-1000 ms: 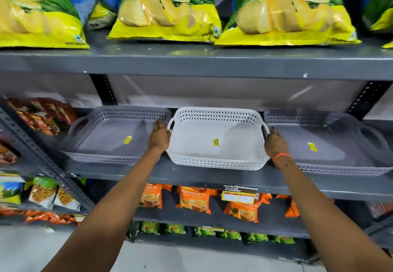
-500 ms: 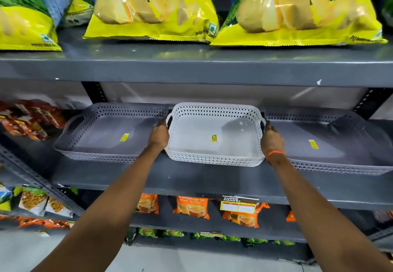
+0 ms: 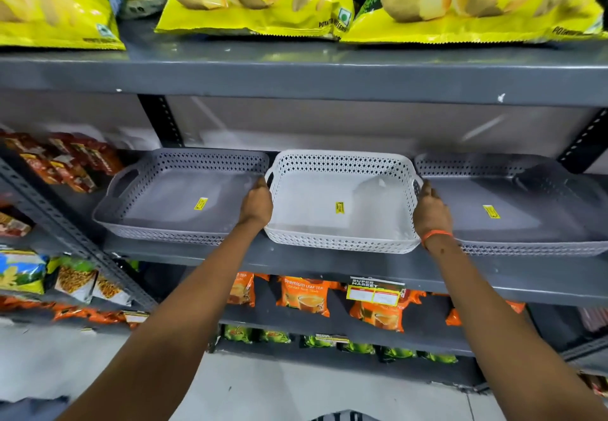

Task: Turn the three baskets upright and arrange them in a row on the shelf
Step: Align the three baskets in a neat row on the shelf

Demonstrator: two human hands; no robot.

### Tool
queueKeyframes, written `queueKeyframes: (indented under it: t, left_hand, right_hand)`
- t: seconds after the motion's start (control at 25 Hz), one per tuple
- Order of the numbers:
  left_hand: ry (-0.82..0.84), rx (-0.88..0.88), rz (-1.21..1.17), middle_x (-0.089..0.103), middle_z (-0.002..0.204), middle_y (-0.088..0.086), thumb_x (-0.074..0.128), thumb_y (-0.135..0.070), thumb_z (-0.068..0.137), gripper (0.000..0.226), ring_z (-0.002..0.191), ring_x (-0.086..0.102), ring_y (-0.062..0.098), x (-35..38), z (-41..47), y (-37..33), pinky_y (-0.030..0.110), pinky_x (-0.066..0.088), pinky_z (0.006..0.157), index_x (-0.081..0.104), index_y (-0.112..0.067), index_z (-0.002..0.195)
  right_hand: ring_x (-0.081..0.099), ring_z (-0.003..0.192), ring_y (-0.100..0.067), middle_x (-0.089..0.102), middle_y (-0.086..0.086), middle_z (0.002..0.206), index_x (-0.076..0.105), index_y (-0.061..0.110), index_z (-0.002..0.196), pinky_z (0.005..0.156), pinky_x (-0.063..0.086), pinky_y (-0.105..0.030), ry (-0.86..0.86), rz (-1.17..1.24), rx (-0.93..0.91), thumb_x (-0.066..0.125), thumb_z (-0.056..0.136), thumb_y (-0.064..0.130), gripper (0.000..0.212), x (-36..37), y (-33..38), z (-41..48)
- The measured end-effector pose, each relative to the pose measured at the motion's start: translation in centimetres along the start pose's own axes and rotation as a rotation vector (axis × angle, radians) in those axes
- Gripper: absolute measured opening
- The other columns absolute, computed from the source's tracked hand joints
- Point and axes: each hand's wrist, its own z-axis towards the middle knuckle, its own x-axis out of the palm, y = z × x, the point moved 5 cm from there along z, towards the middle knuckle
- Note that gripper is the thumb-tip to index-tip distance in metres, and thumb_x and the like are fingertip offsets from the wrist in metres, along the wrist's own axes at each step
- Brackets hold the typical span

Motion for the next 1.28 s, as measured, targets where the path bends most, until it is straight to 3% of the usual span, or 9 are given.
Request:
queueKeyframes:
  t: [0.36,1.28]
  left_hand:
    - [0.01,0.059,0.011,0.06,0.113,0.037,0.033,0.012,0.091,0.042,0.102,0.06,0.048,-1.0,-2.7,0.4,0.052,0.049,0.086,0.031,0.01,0.133]
    - [0.006,0.048,-0.035,0.063,0.107,0.034,0.037,-0.001,0.096,0.033,0.094,0.062,0.044,-1.3,-3.4,0.0,0.047,0.051,0.077,0.036,0.008,0.127]
  right_hand:
    - [0.051,0.113,-0.049,0.042,-0.028,0.136,0.014,-0.002,0.143,0.097,0.042,-0.052,0.009,0.016,0.028,0.034,0.086,-0.015,0.061,-0.6,-0.5,-3.4]
    - [0.052,0.114,-0.046,0.038,-0.024,0.142,0.01,-0.001,0.144,0.094,0.045,-0.048,0.028,-0.025,0.026,0.033,0.09,-0.009,0.059,-0.9,-0.8,-4.2]
